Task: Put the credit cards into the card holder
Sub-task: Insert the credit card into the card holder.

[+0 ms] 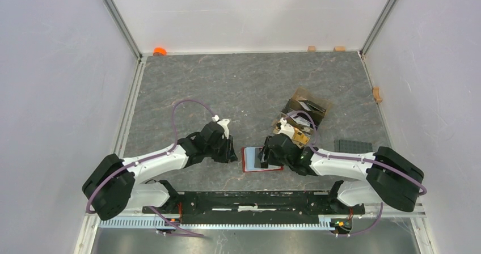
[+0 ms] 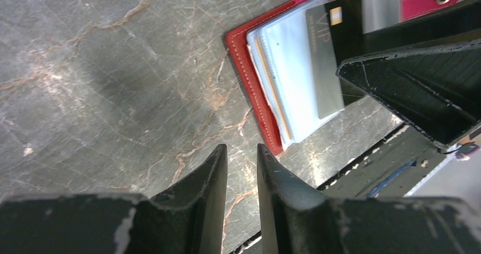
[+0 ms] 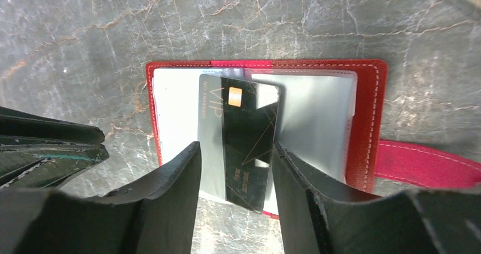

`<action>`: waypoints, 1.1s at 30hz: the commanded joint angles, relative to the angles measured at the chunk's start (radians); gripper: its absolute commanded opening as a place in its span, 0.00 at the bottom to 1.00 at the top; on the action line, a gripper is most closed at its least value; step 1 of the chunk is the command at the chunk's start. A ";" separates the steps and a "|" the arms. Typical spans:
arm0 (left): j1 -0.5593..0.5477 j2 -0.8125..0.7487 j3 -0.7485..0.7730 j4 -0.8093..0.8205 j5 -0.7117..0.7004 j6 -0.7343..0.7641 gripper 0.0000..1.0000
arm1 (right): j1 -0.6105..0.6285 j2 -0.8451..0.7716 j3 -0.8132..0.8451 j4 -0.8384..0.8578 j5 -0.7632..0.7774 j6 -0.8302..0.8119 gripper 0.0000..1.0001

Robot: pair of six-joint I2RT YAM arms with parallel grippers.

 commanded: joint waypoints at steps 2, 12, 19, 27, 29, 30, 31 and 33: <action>0.006 0.033 0.042 0.093 0.056 -0.076 0.34 | 0.010 -0.037 0.091 -0.175 0.106 -0.123 0.59; 0.006 0.135 0.026 0.235 0.090 -0.135 0.35 | 0.010 -0.005 0.100 -0.134 0.051 -0.197 0.61; 0.006 0.206 0.008 0.269 0.071 -0.140 0.26 | 0.008 0.042 0.109 -0.088 0.003 -0.208 0.57; 0.006 0.256 -0.006 0.269 0.037 -0.124 0.21 | 0.008 0.078 0.130 -0.029 -0.050 -0.225 0.52; 0.006 0.267 -0.012 0.282 0.043 -0.124 0.21 | 0.008 0.080 0.133 -0.020 -0.060 -0.230 0.51; 0.006 0.271 -0.014 0.290 0.045 -0.124 0.20 | 0.008 0.081 0.134 0.005 -0.068 -0.231 0.51; 0.006 0.273 -0.016 0.293 0.046 -0.125 0.20 | 0.009 0.081 0.132 0.020 -0.080 -0.229 0.51; 0.006 0.273 -0.019 0.298 0.047 -0.126 0.19 | 0.010 0.084 0.128 0.051 -0.102 -0.233 0.50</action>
